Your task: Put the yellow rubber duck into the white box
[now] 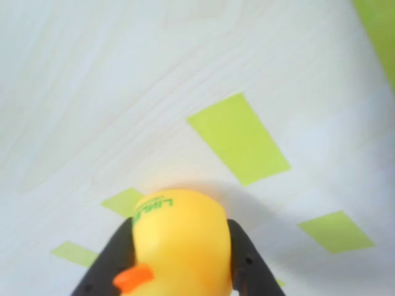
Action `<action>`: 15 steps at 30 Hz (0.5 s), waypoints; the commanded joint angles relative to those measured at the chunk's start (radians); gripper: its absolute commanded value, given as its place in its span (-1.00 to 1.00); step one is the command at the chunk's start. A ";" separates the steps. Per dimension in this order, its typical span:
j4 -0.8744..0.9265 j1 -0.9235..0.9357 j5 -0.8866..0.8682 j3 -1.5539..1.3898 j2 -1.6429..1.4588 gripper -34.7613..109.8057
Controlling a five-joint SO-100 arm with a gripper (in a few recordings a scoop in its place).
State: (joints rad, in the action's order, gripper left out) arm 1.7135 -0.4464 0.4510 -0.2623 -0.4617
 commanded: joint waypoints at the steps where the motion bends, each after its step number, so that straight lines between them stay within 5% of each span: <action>1: 0.002 -0.034 -0.061 0.156 -0.040 -0.52; 15: -0.002 0.477 -0.140 -0.160 -0.982 -0.52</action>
State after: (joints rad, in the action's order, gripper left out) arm 1.7135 -0.1902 0.3083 -0.3022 -0.9833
